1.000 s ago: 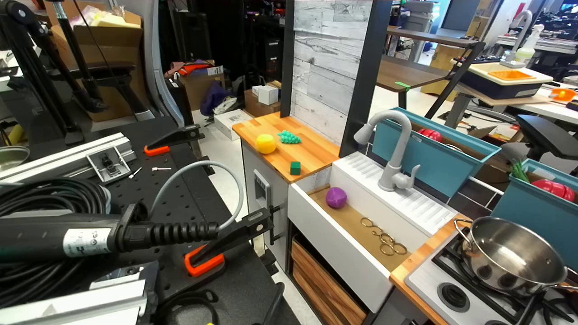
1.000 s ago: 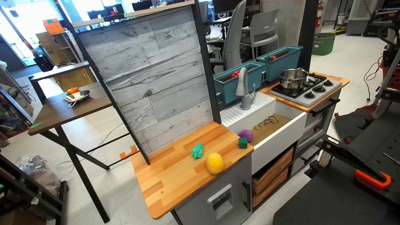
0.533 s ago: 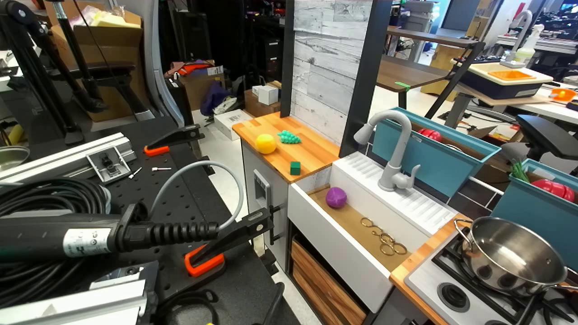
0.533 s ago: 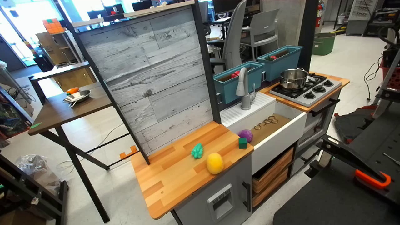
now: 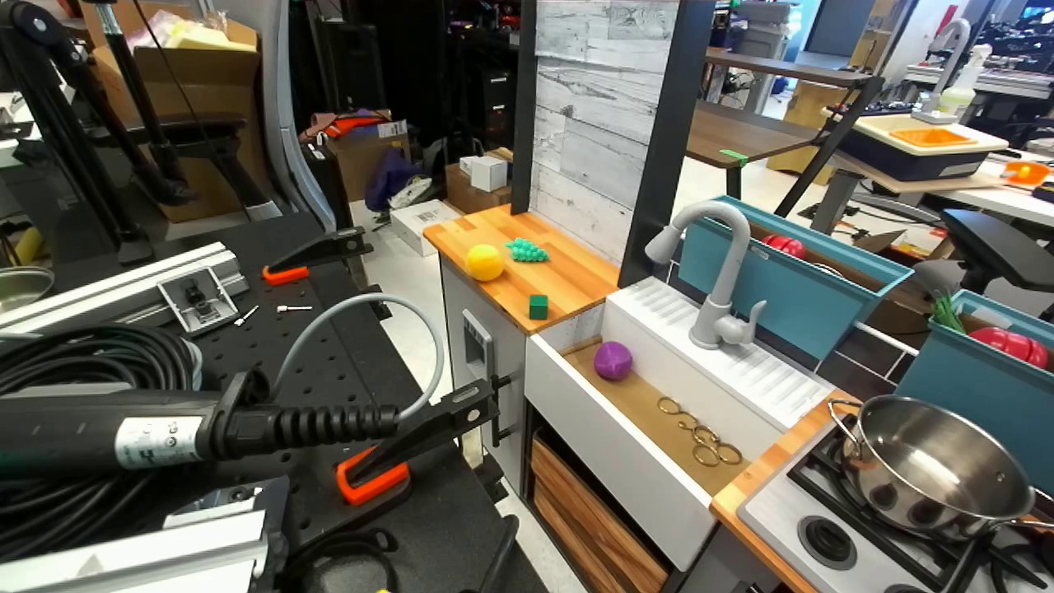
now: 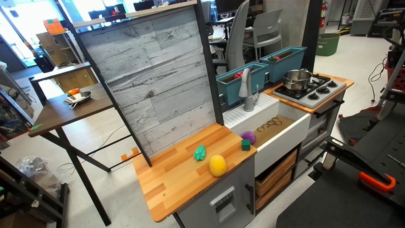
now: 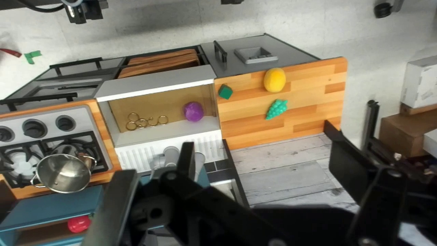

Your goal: Push the faucet to the right

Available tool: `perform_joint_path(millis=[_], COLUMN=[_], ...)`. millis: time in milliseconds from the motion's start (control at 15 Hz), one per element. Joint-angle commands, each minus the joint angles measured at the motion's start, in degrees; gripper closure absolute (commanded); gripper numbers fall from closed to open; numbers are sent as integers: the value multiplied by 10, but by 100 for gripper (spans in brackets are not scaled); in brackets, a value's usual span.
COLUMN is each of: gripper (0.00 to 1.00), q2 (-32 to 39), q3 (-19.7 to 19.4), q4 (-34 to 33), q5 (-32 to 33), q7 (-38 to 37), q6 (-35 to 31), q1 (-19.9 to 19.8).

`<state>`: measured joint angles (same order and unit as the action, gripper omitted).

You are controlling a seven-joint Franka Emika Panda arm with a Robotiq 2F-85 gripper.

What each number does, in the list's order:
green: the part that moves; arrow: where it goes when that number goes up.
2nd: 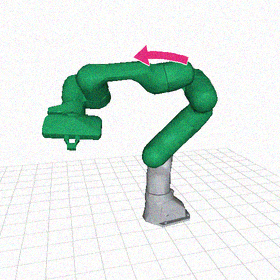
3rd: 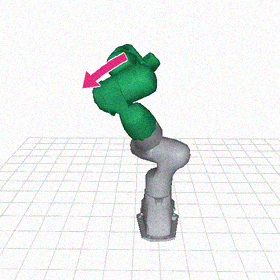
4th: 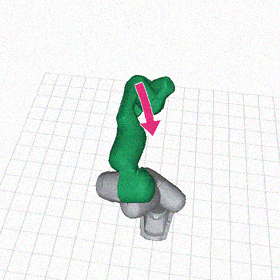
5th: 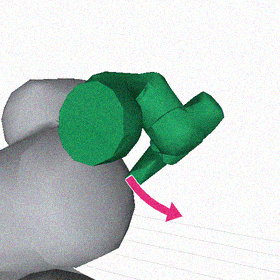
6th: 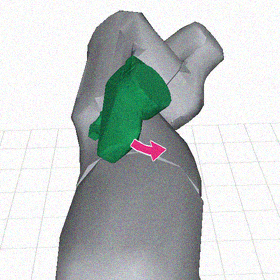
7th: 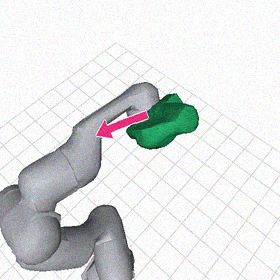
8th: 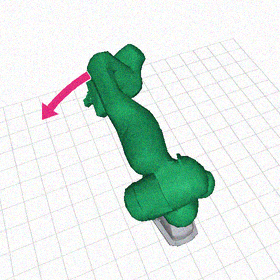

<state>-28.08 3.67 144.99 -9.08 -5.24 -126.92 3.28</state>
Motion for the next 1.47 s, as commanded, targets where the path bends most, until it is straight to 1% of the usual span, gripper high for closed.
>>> perform_joint_path(millis=[0,133,267,333,400,467,533,667,733,800,1000,1200,1267,1333,1400], gripper=[0,0,0,0,0,0,0,0,0,0,0,0,0,0,0], q2=[119,202,284,320,348,375,403,462,490,521,598,670,691,713,734], q3=[37,55,65,77,67,40,14,-22,-34,-35,-52,-83,-96,-136,-149], q4=[23,23,6,-8,-26,-47,-72,-127,-155,-183,-254,-329,-351,-372,-394], q5=[75,143,237,286,337,387,424,478,497,505,501,511,514,479,474], q7=[-76,-154,-257,-301,-350,-398,-445,-535,-579,-617,-700,-765,-786,-780,-792], q6=[-159,-245,-306,-326,-329,-332,-336,-337,-337,-336,-335,-331,-332,-339,-333], q1=[-37,-61,-84,-112,-113,-101,-81,-47,-33,-25,14,62,77,120,134])
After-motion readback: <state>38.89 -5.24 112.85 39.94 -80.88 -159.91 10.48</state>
